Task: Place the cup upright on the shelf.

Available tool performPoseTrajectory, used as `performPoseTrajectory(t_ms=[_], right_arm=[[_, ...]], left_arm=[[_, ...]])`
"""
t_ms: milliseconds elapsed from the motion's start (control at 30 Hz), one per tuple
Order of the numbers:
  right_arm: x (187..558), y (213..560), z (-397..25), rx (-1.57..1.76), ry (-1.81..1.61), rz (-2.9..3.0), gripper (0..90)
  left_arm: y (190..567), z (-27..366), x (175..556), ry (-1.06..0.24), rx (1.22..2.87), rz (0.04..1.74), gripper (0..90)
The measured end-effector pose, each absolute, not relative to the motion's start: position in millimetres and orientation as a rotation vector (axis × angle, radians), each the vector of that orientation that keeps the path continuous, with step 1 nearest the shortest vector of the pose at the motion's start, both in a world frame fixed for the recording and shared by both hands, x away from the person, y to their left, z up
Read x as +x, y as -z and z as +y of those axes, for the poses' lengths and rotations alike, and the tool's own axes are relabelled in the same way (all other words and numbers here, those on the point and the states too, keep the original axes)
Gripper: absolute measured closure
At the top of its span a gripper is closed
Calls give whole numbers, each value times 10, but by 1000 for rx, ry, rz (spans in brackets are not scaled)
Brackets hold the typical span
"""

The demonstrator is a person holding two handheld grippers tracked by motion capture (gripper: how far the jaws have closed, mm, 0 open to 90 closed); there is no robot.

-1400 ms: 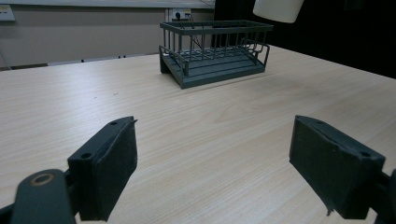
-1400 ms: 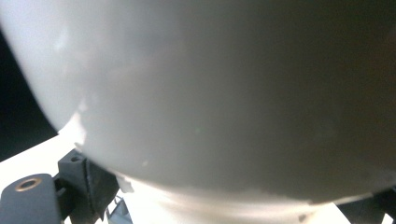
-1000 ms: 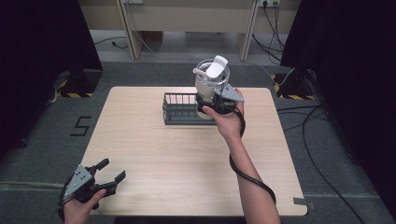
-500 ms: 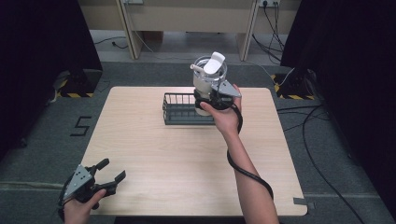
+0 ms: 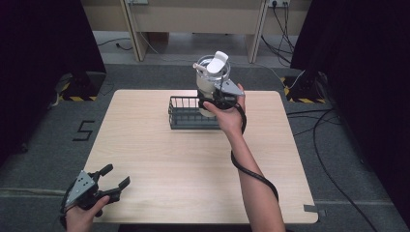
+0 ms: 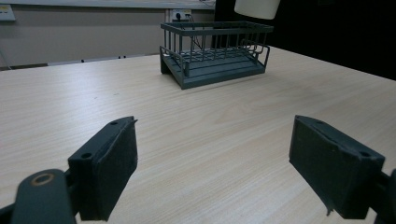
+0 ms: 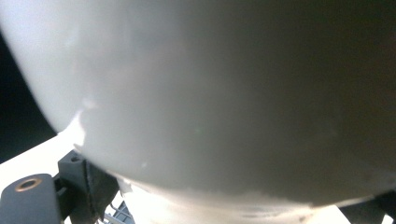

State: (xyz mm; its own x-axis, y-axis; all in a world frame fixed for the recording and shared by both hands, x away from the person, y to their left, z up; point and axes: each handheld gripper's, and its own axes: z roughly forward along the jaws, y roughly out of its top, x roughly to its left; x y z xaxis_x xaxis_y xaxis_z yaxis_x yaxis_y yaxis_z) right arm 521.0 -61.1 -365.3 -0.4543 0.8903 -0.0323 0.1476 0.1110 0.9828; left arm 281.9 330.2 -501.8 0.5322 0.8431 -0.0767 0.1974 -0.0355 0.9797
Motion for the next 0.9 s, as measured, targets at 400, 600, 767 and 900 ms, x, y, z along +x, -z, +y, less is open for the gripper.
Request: performPoseTrajectory(t_ms=[400,600,767,900], right_arm=[[5305,3633,-512,1016,-1390,1727,111],[5352,3630,-470,1017,-1387,1732,110],[5386,3642,-438,1024,-1385,1736,110],[5410,3658,-415,1023,-1380,1743,111]], left_arm=[[5019,3305,2822,-658,1551,922,148],[5019,3304,2823,-657,1551,922,148],[5019,3306,2822,-657,1549,924,148],[5020,3308,2824,-657,1548,925,148]])
